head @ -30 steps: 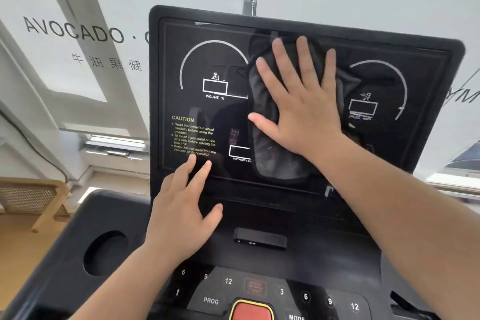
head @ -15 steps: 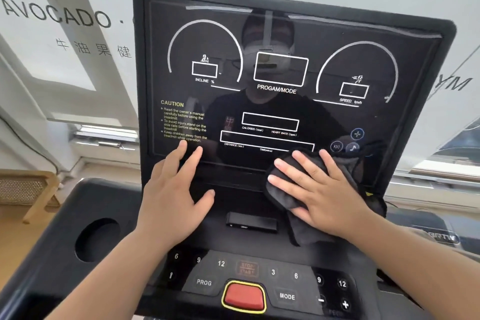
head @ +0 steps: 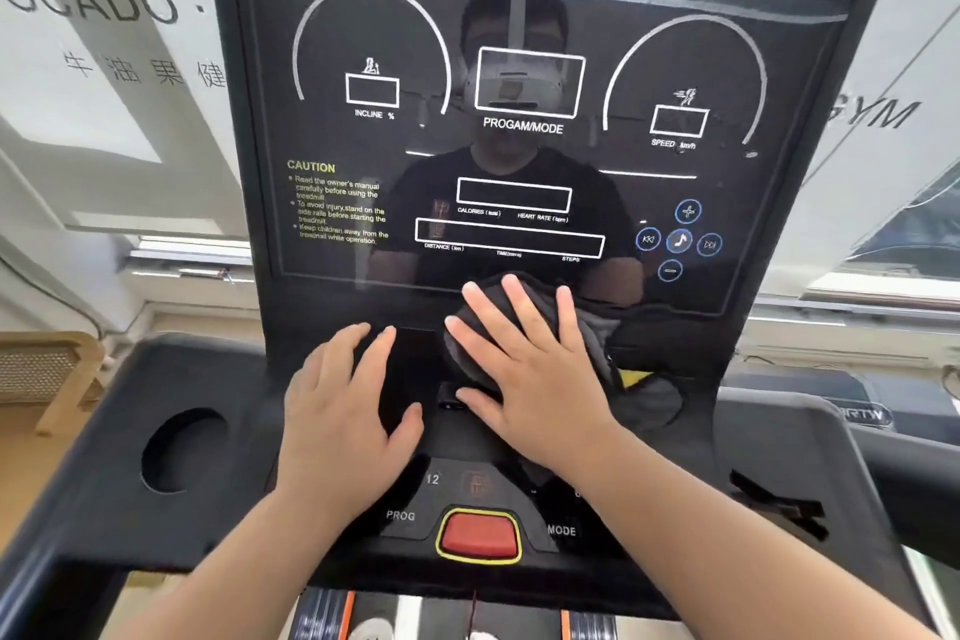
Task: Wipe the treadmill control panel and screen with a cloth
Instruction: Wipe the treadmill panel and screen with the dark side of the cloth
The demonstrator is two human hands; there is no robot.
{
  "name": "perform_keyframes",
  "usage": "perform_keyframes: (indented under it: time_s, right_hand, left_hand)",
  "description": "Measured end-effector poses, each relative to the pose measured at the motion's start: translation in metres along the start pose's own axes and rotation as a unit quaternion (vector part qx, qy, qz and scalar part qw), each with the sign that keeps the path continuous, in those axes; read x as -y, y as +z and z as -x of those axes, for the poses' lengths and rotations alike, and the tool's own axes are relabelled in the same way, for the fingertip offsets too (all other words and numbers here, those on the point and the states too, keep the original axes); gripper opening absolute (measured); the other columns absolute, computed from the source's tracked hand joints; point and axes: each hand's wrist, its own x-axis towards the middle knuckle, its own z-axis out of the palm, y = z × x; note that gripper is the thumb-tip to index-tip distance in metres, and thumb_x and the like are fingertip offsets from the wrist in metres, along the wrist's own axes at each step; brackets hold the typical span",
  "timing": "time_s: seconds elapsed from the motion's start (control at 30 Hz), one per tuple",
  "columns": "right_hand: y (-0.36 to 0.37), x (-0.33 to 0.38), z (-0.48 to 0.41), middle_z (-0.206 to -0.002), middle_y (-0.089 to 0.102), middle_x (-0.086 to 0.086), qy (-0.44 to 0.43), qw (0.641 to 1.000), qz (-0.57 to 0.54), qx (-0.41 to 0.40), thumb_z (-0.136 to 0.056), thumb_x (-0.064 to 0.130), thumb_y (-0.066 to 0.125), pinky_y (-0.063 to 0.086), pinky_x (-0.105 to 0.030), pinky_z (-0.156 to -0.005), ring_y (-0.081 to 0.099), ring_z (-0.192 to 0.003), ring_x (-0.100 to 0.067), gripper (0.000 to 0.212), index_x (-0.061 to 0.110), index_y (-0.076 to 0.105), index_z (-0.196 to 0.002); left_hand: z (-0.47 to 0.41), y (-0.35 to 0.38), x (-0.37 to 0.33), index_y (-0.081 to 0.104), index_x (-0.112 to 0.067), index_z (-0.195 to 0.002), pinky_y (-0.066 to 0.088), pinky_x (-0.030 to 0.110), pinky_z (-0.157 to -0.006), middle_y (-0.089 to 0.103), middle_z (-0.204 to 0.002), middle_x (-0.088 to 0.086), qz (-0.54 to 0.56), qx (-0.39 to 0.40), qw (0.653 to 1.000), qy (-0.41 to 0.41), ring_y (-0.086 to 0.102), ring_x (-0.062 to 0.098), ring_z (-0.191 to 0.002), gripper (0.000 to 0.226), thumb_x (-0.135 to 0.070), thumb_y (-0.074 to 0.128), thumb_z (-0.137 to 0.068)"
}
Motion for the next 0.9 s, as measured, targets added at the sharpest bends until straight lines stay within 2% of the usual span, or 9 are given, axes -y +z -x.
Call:
perform_keyframes:
  time_s: [0.17,0.27,0.37,0.43,0.67,0.8,0.9]
  right_hand:
    - [0.004,-0.023,0.041,-0.171,0.022,0.005,0.073,0.997,-0.011,0.017,-0.091,0.063,0.056,0.008,-0.062,-0.125,0.016,-0.158,-0.029,0.072,0.032,0.041,-0.155]
    - [0.006,-0.045,0.075,-0.172,0.021,0.003,0.16,0.986,-0.013,0.046,-0.092,0.066,0.047,0.01,-0.066,-0.124,0.015,-0.158,-0.032,0.072,0.028,0.041,-0.154]
    - [0.003,-0.039,0.081,-0.172,0.017,0.0,0.213,0.975,-0.03,0.062,-0.094,0.068,0.04,0.005,-0.066,-0.124,0.009,-0.159,-0.034,0.075,0.024,0.039,-0.154]
    - [0.001,-0.019,0.068,-0.173,0.017,0.0,0.204,0.977,-0.038,0.059,-0.095,0.07,0.038,0.002,-0.065,-0.124,0.007,-0.159,-0.034,0.077,0.022,0.038,-0.155]
    - [-0.003,0.067,-0.024,-0.173,0.013,0.005,0.06,0.995,-0.067,0.046,-0.098,0.065,0.045,0.0,-0.061,-0.126,0.002,-0.16,-0.027,0.071,0.026,0.038,-0.158]
    - [0.001,0.073,-0.029,-0.174,0.009,0.008,0.056,0.994,-0.073,0.052,-0.1,0.065,0.042,0.002,-0.058,-0.127,0.0,-0.16,-0.024,0.07,0.029,0.034,-0.159]
    - [0.002,0.051,-0.008,-0.173,0.015,0.009,0.08,0.993,-0.078,0.03,-0.099,0.064,0.045,0.006,-0.056,-0.128,0.006,-0.16,-0.023,0.068,0.028,0.04,-0.155]
  left_hand:
    - [0.002,0.004,0.001,0.048,-0.013,-0.146,0.045,0.051,-0.103,0.044,-0.148,0.008,-0.009,0.032,0.999,-0.005,0.047,0.032,-0.131,0.08,-0.051,0.056,-0.077]
    - [0.002,0.005,0.003,0.047,-0.012,-0.147,0.044,0.052,-0.103,0.044,-0.147,0.008,0.004,0.028,1.0,0.0,0.047,0.032,-0.131,0.08,-0.049,0.059,-0.077]
    - [0.001,0.007,0.005,0.047,-0.014,-0.147,0.043,0.052,-0.104,0.044,-0.148,0.008,0.019,0.024,1.0,0.003,0.046,0.031,-0.132,0.079,-0.045,0.062,-0.076]
    - [0.001,0.006,0.007,0.046,-0.015,-0.147,0.043,0.051,-0.104,0.045,-0.147,0.006,0.033,0.018,0.999,0.008,0.046,0.029,-0.132,0.078,-0.045,0.061,-0.076]
    - [0.0,-0.003,0.024,0.046,-0.015,-0.147,0.041,0.047,-0.109,0.05,-0.148,0.004,0.054,0.003,0.998,0.029,0.048,0.026,-0.135,0.071,-0.039,0.056,-0.081]
    - [-0.002,-0.005,0.025,0.046,-0.013,-0.147,0.041,0.049,-0.111,0.048,-0.15,0.008,0.056,0.0,0.998,0.016,0.046,0.029,-0.136,0.072,-0.035,0.056,-0.079]
    - [-0.004,-0.002,0.022,0.046,-0.014,-0.147,0.04,0.052,-0.109,0.046,-0.15,0.009,0.044,0.006,0.999,0.022,0.045,0.031,-0.136,0.074,-0.039,0.06,-0.078]
